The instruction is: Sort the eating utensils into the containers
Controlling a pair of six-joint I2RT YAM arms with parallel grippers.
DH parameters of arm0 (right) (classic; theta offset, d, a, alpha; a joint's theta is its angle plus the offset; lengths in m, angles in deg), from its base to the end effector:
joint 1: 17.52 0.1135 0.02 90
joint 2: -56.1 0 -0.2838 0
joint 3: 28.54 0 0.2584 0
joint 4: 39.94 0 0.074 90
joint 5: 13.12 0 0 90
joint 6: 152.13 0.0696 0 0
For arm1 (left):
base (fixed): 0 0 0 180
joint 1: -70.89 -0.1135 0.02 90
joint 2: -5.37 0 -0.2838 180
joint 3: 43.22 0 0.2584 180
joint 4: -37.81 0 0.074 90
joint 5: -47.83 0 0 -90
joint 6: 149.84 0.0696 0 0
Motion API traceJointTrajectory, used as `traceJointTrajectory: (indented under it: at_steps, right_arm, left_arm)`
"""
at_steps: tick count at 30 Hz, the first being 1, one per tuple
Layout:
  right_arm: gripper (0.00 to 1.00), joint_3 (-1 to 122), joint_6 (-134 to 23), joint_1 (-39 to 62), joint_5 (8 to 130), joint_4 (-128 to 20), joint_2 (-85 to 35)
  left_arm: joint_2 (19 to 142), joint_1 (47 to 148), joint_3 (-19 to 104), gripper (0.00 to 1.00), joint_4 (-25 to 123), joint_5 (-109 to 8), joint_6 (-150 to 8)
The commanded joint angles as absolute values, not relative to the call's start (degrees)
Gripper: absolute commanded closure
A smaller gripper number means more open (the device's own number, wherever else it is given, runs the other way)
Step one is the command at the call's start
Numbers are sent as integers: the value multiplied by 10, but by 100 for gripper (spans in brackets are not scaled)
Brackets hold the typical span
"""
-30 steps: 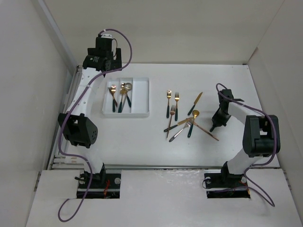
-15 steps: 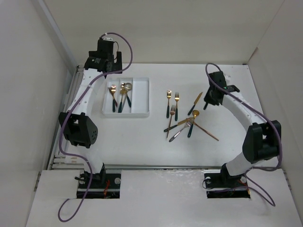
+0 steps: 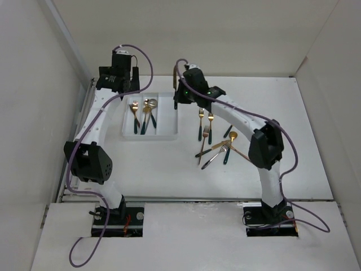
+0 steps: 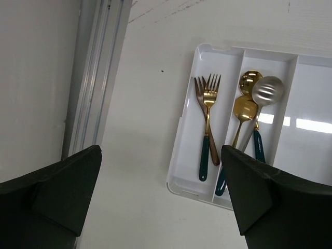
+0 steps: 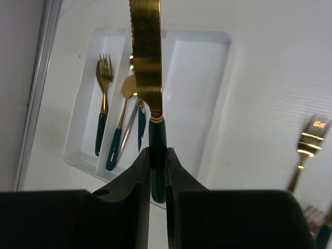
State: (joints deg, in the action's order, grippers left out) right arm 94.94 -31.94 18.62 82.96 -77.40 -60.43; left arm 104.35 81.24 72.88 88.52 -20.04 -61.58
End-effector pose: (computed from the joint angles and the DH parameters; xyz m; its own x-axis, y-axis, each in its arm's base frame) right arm 0.4297 0.3046 0.3260 -0.6122 0.1721 -0.7717 -0.2370 0.8912 0.3868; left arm 0.4244 -0.0509 0.3933 -0.5397 0.0700 -0.8390 -0.1587 0.9702 0.1830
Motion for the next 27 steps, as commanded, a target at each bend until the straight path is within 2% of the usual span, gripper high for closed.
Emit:
traceJointTrajectory:
  at_steps: [1, 10, 18, 21, 23, 25, 27]
  right_arm:
    - [100, 999, -324, 206, 764, -732, -649]
    - [100, 999, -246, 226, 735, -684, -737]
    - [100, 1025, -215, 226, 747, -737, -802]
    - [89, 1025, -215, 226, 747, -748, -807]
    - [67, 1025, -215, 226, 747, -755, -807]
    - [57, 1025, -215, 226, 741, -755, -807]
    - [55, 1025, -215, 226, 735, -755, -793]
  left_arm:
    - [994, 806, 705, 0, 861, -176, -609]
    - [984, 801, 666, 0, 851, -176, -604]
    - [984, 801, 666, 0, 851, -181, -604]
    - [984, 801, 666, 0, 851, -181, -604]
    - [984, 801, 666, 0, 851, -181, -604]
    - [984, 801, 666, 0, 851, -181, -604]
    - [984, 801, 666, 0, 851, -181, -604]
